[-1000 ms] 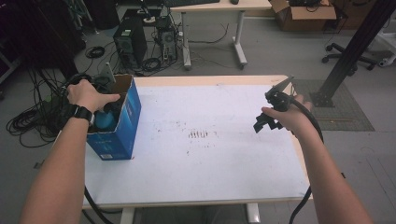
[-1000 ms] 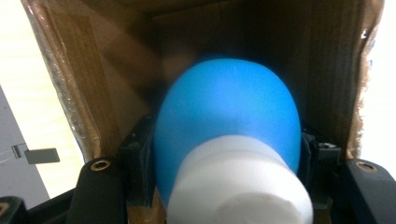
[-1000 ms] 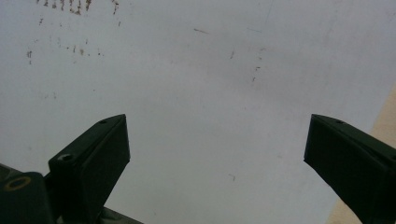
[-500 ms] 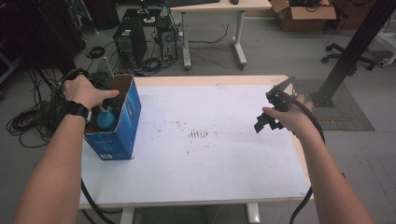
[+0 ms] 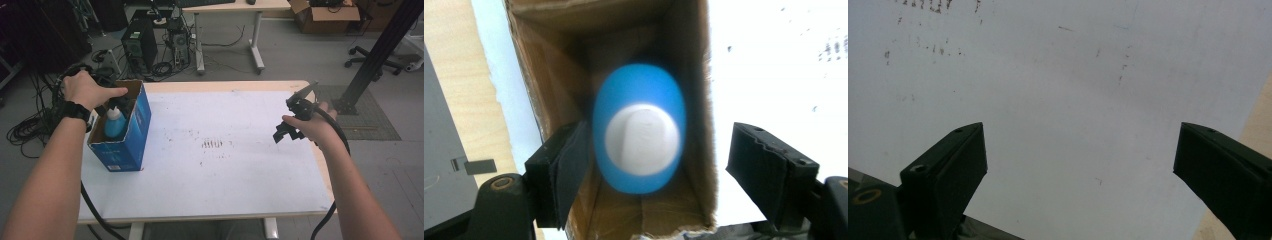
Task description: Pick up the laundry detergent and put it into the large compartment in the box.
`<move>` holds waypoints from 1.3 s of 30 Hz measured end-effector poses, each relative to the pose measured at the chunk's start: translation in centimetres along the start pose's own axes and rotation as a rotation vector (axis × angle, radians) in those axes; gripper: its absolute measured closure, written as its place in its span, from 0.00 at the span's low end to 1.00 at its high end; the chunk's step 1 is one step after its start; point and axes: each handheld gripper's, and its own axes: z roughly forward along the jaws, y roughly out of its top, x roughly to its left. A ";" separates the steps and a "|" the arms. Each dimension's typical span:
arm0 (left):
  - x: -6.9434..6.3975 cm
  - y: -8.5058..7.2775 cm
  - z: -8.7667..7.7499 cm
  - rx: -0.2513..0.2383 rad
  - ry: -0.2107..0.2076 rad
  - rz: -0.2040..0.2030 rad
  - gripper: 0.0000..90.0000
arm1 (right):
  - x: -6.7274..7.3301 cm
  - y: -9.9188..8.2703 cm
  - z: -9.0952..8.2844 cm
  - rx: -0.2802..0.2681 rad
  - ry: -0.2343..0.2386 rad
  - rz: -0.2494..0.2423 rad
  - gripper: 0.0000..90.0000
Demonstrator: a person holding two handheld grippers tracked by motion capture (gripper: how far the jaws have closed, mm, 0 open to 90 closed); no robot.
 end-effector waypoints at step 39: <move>-12.3 0.9 -0.1 -0.023 -0.089 0.195 0.11 | 0.2 -0.4 -1.0 -0.023 0.012 -0.008 0.08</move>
